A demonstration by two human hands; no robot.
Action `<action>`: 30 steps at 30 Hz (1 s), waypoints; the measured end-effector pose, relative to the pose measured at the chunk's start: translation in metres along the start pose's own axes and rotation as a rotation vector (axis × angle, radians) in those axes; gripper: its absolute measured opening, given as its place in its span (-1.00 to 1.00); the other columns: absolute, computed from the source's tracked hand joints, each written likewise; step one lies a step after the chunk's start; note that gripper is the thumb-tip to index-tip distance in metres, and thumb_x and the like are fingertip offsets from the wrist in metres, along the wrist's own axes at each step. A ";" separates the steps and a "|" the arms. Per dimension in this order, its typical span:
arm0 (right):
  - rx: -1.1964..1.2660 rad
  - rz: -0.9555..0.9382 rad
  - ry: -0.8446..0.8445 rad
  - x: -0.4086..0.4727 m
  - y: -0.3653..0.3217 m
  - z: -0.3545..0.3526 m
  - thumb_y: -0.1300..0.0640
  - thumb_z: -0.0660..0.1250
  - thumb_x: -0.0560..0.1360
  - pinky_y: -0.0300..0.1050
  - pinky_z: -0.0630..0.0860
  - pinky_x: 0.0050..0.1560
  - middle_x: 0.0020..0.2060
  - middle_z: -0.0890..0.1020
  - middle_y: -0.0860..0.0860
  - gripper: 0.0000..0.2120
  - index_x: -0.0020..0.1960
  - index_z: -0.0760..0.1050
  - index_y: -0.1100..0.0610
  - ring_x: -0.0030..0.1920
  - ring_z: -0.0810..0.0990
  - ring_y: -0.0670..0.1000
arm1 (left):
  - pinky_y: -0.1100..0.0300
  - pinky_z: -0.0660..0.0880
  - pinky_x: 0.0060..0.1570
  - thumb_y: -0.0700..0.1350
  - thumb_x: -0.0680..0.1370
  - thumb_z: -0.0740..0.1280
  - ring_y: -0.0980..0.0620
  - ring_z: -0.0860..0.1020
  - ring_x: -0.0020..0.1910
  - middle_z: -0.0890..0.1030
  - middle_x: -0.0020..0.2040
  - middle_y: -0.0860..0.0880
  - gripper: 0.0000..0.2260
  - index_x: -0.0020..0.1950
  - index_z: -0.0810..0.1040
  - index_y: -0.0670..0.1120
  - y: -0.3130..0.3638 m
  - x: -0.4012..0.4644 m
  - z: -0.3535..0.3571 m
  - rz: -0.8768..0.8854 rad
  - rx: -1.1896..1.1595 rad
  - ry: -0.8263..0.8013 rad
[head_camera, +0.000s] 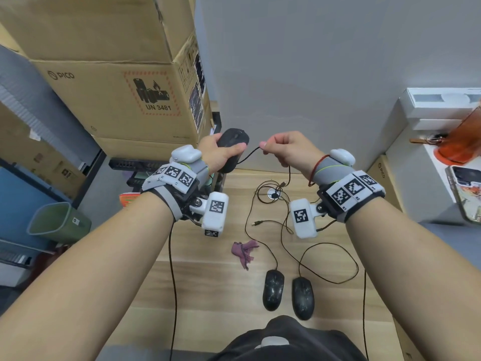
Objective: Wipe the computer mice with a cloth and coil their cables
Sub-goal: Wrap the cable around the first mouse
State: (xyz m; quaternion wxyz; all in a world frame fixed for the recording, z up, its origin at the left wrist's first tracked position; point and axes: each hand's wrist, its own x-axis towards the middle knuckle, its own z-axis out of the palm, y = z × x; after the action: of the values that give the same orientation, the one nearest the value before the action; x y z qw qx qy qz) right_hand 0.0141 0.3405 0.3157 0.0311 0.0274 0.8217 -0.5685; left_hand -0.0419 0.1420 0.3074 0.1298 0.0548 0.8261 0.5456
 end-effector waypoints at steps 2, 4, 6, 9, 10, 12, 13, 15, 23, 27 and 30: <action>0.026 -0.034 -0.025 -0.001 -0.007 -0.001 0.05 0.39 0.52 -0.15 0.18 -0.39 -0.53 0.33 -0.06 -0.81 -0.24 0.56 0.10 -0.45 0.22 0.00 | 0.21 0.54 -0.06 0.02 0.41 0.55 0.02 0.61 -0.09 0.67 -0.03 -0.03 -0.58 0.22 0.61 -0.08 -0.002 -0.001 -0.002 0.036 0.126 -0.014; 0.028 -0.057 -0.041 -0.001 -0.013 -0.002 0.09 0.39 0.52 -0.16 0.18 -0.41 -0.51 0.36 -0.06 -0.85 -0.17 0.57 0.15 -0.45 0.22 0.00 | 0.22 0.54 -0.12 0.03 0.41 0.54 0.02 0.58 -0.18 0.63 -0.11 -0.02 -0.70 0.06 0.59 -0.02 -0.005 -0.002 -0.001 0.063 0.262 -0.044; 0.006 -0.077 -0.061 0.000 -0.016 -0.003 0.10 0.39 0.53 -0.16 0.18 -0.42 -0.50 0.38 -0.06 -0.86 -0.12 0.58 0.17 -0.46 0.24 -0.01 | 0.34 0.44 -0.31 0.00 0.47 0.50 0.06 0.50 -0.32 0.55 -0.27 0.01 -0.78 -0.19 0.47 0.03 -0.006 -0.004 0.002 0.081 0.316 -0.101; -0.033 -0.103 -0.066 0.001 -0.018 -0.006 0.10 0.40 0.53 -0.29 0.25 -0.42 -0.53 0.43 -0.17 -0.84 -0.10 0.60 0.21 -0.49 0.29 -0.13 | 0.22 0.43 -0.25 -0.03 0.51 0.46 0.08 0.50 -0.31 0.55 -0.26 0.00 -0.81 -0.19 0.45 0.03 -0.005 -0.006 0.007 0.051 0.328 -0.197; -0.054 -0.116 -0.067 0.002 -0.019 -0.006 0.09 0.41 0.52 -0.35 0.27 -0.42 -0.50 0.46 -0.15 -0.82 -0.10 0.60 0.23 -0.49 0.31 -0.16 | 0.21 0.44 -0.24 -0.04 0.49 0.48 0.09 0.52 -0.29 0.57 -0.22 0.00 -0.83 -0.15 0.48 0.03 -0.004 -0.007 0.007 0.052 0.326 -0.229; -0.107 -0.140 -0.076 0.002 -0.021 -0.007 0.07 0.44 0.49 -0.38 0.30 -0.38 -0.41 0.50 -0.06 -0.82 -0.12 0.63 0.19 -0.43 0.35 -0.16 | 0.27 0.49 -0.25 -0.07 0.42 0.54 0.13 0.57 -0.28 0.62 -0.16 0.02 -0.79 -0.07 0.55 0.03 -0.002 -0.009 0.006 0.070 0.307 -0.284; -0.125 -0.149 -0.089 0.003 -0.022 -0.007 0.07 0.46 0.47 -0.38 0.31 -0.36 -0.42 0.51 -0.08 -0.86 -0.16 0.63 0.14 -0.42 0.36 -0.16 | 0.29 0.51 -0.25 -0.07 0.38 0.58 0.14 0.60 -0.26 0.64 -0.15 0.05 -0.75 -0.04 0.56 0.05 -0.001 -0.011 0.006 0.080 0.299 -0.299; -0.140 -0.161 -0.128 0.004 -0.022 -0.006 0.09 0.49 0.44 -0.42 0.31 -0.36 -0.52 0.47 -0.18 -0.89 -0.20 0.62 0.09 -0.46 0.35 -0.20 | 0.21 0.56 -0.14 -0.06 0.29 0.64 0.08 0.64 -0.15 0.68 -0.11 0.09 -0.62 -0.03 0.52 0.09 0.000 -0.013 0.004 0.097 0.318 -0.295; -0.149 -0.116 -0.120 0.009 -0.017 -0.008 -0.03 0.54 0.38 -0.37 0.29 -0.42 -0.50 0.43 -0.13 -0.81 -0.22 0.62 0.08 -0.48 0.33 -0.16 | -0.18 0.58 0.08 0.05 0.07 0.66 -0.18 0.66 0.01 0.73 -0.04 0.02 -0.33 0.00 0.35 0.08 0.011 -0.026 0.001 0.151 0.250 -0.350; 0.074 0.023 -0.231 0.008 -0.006 -0.013 -0.11 0.50 0.37 -0.25 0.36 -0.39 -0.41 0.55 -0.02 -0.77 -0.23 0.61 0.05 -0.42 0.43 -0.05 | -0.04 0.60 0.01 -0.16 0.22 0.68 -0.02 0.63 -0.15 0.72 -0.03 -0.04 -0.36 0.09 0.34 0.03 0.015 -0.029 -0.002 0.229 0.152 -0.390; 0.209 0.088 -0.256 0.006 0.004 -0.013 -0.13 0.46 0.35 -0.18 0.32 -0.33 -0.37 0.51 0.06 -0.76 -0.24 0.59 0.05 -0.38 0.39 0.01 | 0.21 0.57 -0.16 -0.21 0.24 0.66 0.10 0.61 -0.22 0.70 -0.11 -0.01 -0.39 0.10 0.36 0.01 0.019 -0.029 -0.002 0.283 0.078 -0.377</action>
State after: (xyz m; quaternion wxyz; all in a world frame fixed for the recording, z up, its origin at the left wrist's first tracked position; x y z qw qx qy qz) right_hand 0.0080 0.3541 0.3161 0.1572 -0.0062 0.7455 -0.6477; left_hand -0.0155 0.1411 0.3305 0.2018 0.2759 0.7919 0.5059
